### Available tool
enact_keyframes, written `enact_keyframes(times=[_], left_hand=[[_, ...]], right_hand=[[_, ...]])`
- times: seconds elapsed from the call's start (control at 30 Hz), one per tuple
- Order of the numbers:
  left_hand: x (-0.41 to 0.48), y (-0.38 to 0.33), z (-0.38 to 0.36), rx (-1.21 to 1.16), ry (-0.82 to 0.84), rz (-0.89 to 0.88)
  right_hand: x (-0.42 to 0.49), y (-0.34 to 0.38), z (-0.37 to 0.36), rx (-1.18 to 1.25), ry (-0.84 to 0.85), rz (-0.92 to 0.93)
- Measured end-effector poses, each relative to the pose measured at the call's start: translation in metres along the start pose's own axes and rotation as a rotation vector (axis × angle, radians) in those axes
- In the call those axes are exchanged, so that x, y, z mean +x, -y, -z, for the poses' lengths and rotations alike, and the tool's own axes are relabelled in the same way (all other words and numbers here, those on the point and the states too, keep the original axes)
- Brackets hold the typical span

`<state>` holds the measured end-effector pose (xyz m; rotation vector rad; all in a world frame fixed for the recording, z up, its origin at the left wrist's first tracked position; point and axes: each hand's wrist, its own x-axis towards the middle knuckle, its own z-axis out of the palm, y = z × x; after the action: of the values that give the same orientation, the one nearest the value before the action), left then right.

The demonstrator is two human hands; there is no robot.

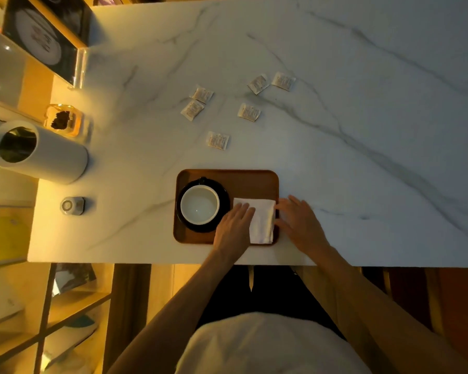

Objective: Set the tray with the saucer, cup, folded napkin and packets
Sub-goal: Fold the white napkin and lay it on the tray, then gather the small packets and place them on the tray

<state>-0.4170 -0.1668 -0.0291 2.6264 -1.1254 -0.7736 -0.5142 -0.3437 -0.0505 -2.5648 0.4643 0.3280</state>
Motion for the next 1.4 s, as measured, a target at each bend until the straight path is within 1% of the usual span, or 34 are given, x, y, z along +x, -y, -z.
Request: enact_keyframes(times=[0.1, 0.17, 0.2, 0.27, 0.33, 0.4, 0.53, 0.7, 0.83, 0.97, 1.1, 1.2, 1.3, 1.4], left_hand=[[-0.001, 0.002, 0.035, -0.028, -0.188, -0.058], [0.002, 0.007, 0.059, 0.047, -0.287, -0.037], [0.004, 0.009, 0.069, 0.125, -0.282, 0.007], [0.007, 0.013, 0.085, 0.254, -0.216, 0.129], [0.01, 0.015, 0.095, 0.276, -0.184, 0.217], [0.013, 0.013, 0.101, 0.262, -0.168, 0.257], [0.017, 0.003, 0.107, 0.229, -0.122, 0.27], [0.026, -0.005, 0.12, 0.109, -0.085, 0.308], [0.038, 0.002, 0.137, 0.04, -0.135, 0.285], [0.061, 0.025, 0.154, -0.016, -0.154, 0.299], [0.091, 0.061, 0.164, -0.074, -0.133, 0.359], [0.121, 0.092, 0.165, -0.094, -0.095, 0.37], [0.153, 0.121, 0.158, -0.102, -0.041, 0.336], [0.187, 0.141, 0.146, -0.112, -0.005, 0.283]], right_hand=[[0.0, -0.008, 0.032, 0.038, -0.105, -0.026], [0.005, -0.011, 0.056, -0.027, -0.104, -0.033], [0.009, -0.013, 0.068, -0.065, -0.101, -0.036], [0.014, -0.014, 0.088, -0.133, -0.107, -0.035], [0.018, -0.014, 0.104, -0.171, -0.125, -0.028], [0.021, -0.015, 0.115, -0.174, -0.142, -0.029], [0.024, -0.02, 0.13, -0.144, -0.155, -0.027], [0.033, -0.028, 0.14, -0.097, -0.136, -0.048], [0.051, -0.023, 0.148, 0.006, -0.119, -0.049], [0.085, 0.003, 0.152, 0.134, -0.089, -0.042], [0.129, 0.045, 0.143, 0.176, -0.056, -0.054], [0.165, 0.077, 0.128, 0.187, -0.03, -0.091], [0.202, 0.098, 0.103, 0.155, -0.006, -0.148], [0.236, 0.107, 0.072, 0.126, -0.001, -0.248]])
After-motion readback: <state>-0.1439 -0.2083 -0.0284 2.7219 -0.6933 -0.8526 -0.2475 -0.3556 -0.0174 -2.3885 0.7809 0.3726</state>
